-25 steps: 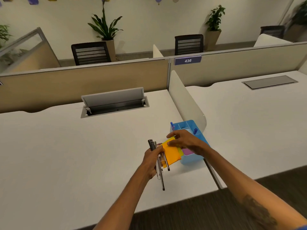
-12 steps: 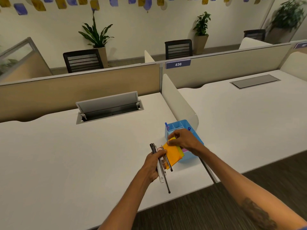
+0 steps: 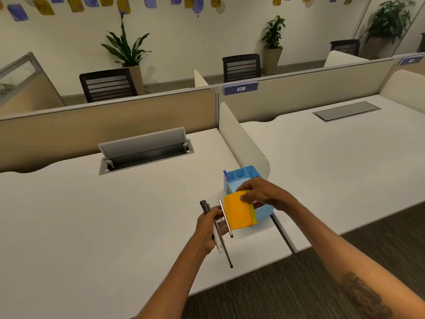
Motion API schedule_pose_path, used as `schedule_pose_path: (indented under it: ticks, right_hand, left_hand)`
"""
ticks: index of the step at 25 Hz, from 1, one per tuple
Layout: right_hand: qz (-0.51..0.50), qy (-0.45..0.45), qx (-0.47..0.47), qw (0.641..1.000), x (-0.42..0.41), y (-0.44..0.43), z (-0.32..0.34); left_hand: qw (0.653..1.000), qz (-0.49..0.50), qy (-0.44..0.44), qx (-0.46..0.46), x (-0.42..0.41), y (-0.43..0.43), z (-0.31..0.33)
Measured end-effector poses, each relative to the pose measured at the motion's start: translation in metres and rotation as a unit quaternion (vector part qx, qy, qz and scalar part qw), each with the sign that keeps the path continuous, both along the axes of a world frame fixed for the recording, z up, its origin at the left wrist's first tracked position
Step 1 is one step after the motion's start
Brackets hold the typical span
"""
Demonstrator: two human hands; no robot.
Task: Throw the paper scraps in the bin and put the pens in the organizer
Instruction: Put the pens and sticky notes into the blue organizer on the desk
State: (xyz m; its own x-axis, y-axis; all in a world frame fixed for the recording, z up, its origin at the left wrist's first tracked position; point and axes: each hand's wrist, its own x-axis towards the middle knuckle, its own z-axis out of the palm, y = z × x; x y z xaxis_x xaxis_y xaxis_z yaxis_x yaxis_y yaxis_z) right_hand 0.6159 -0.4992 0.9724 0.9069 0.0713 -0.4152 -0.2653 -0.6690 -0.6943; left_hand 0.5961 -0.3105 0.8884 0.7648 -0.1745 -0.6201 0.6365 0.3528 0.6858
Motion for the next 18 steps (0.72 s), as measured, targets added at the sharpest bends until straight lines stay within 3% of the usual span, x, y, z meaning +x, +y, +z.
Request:
schedule_pose_path:
  ticks: [13, 18]
  right_hand:
    - [-0.008, -0.041, -0.032, 0.999, 0.003, -0.018, 0.002]
    - [-0.052, -0.147, -0.037, 0.987, 0.009, -0.042, 0.004]
  left_hand:
    - [0.999, 0.002, 0.019, -0.034, 0.001, -0.03, -0.004]
    - [0.993, 0.073, 0.046, -0.085, 0.01, -0.029, -0.005]
